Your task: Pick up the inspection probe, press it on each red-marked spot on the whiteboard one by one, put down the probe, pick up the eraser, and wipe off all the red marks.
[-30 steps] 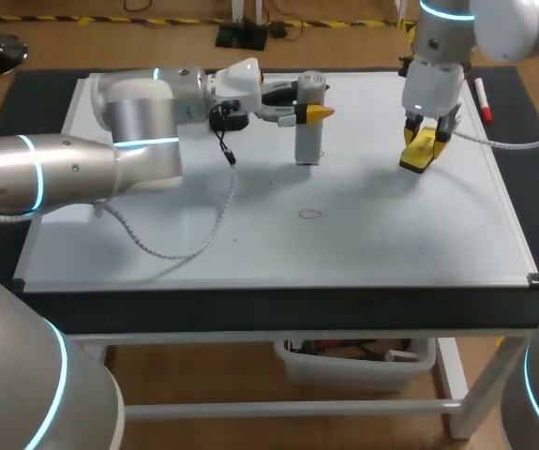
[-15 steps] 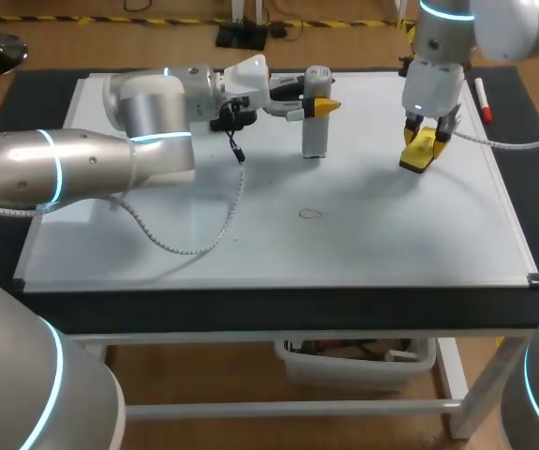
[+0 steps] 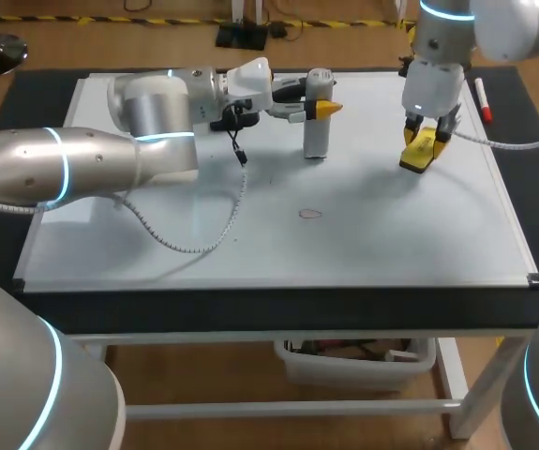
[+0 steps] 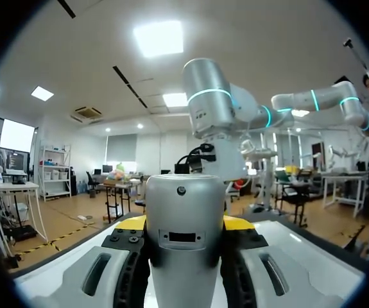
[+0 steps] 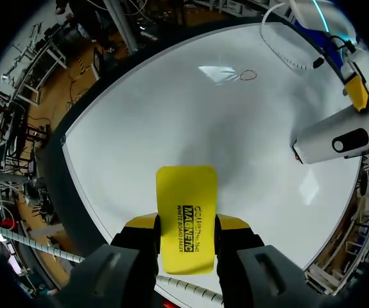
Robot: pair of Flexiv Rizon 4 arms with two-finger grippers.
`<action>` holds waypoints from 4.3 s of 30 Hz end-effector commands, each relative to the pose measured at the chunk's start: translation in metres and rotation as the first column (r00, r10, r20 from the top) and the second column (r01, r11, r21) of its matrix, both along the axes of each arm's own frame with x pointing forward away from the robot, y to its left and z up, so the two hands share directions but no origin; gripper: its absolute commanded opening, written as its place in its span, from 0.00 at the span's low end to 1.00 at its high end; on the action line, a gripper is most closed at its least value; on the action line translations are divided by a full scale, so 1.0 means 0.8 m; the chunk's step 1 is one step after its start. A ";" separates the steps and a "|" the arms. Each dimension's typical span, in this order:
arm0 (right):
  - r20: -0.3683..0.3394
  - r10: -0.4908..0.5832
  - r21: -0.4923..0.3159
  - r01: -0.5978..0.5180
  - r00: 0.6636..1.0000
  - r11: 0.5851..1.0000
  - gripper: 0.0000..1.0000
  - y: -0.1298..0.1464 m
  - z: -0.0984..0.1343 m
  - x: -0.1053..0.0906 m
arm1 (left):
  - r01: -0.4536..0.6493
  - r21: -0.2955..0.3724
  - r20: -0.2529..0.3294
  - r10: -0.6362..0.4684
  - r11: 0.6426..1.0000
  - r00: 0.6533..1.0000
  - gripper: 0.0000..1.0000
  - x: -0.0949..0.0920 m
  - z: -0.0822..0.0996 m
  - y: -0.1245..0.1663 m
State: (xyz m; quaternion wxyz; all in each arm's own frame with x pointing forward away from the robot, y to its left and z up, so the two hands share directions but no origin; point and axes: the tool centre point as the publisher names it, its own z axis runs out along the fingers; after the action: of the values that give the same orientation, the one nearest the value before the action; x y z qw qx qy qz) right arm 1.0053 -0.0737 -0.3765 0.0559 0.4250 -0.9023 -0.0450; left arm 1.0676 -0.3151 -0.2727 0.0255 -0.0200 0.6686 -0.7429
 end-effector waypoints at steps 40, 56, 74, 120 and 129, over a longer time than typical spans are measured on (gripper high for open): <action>0.001 0.002 -0.003 -0.002 1.000 1.000 0.00 -0.001 0.001 0.000 | -0.015 0.015 -0.045 0.016 1.000 0.999 0.00 0.000 0.006 0.017; 0.001 0.002 -0.003 -0.002 1.000 1.000 0.00 -0.001 0.001 0.000 | -0.078 0.009 -0.031 0.079 0.997 0.996 0.00 -0.020 0.050 0.121; 0.001 0.002 -0.003 -0.002 1.000 1.000 0.00 -0.001 0.001 0.000 | -0.190 0.020 -0.010 0.190 0.982 0.982 0.00 -0.047 0.059 0.253; 0.025 0.547 -0.053 -0.545 0.837 0.837 0.00 0.224 -0.008 0.049 | -0.266 0.002 0.002 0.266 0.964 0.964 0.00 -0.070 0.062 0.330; -0.008 0.619 -0.069 -0.618 0.786 0.783 0.00 0.263 -0.030 0.059 | -0.266 0.002 0.002 0.266 0.964 0.964 0.00 -0.070 0.062 0.330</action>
State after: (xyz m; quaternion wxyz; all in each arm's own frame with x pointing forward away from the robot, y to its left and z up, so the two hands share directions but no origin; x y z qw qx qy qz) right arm 1.0427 0.1276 -0.3915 0.0422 0.6957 -0.7170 -0.0116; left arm 1.0130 -0.0505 -0.2243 0.1229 -0.1077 0.6608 -0.7326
